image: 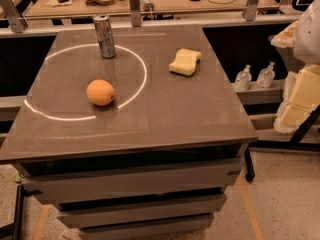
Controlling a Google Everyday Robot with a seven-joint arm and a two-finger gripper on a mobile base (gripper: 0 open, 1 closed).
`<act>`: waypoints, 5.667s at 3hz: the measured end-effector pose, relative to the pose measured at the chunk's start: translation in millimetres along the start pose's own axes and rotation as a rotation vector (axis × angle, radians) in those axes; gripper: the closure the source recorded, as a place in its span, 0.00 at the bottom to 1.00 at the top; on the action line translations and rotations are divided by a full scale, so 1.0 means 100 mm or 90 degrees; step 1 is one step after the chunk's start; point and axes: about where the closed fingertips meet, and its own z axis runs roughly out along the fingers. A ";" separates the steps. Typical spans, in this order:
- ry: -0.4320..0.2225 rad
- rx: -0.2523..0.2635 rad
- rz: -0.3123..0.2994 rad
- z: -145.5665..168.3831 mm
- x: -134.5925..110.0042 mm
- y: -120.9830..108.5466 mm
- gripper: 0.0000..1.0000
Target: Pick sponge
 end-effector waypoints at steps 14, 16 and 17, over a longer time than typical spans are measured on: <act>-0.563 0.107 0.359 2.04 -1.31 -1.64 0.00; -0.574 0.113 0.350 2.24 -1.49 -1.79 0.00; -0.570 0.123 0.355 2.27 -1.48 -1.86 0.00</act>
Offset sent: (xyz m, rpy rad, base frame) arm 0.1043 -0.0194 0.0592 0.9346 -0.4179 -0.0798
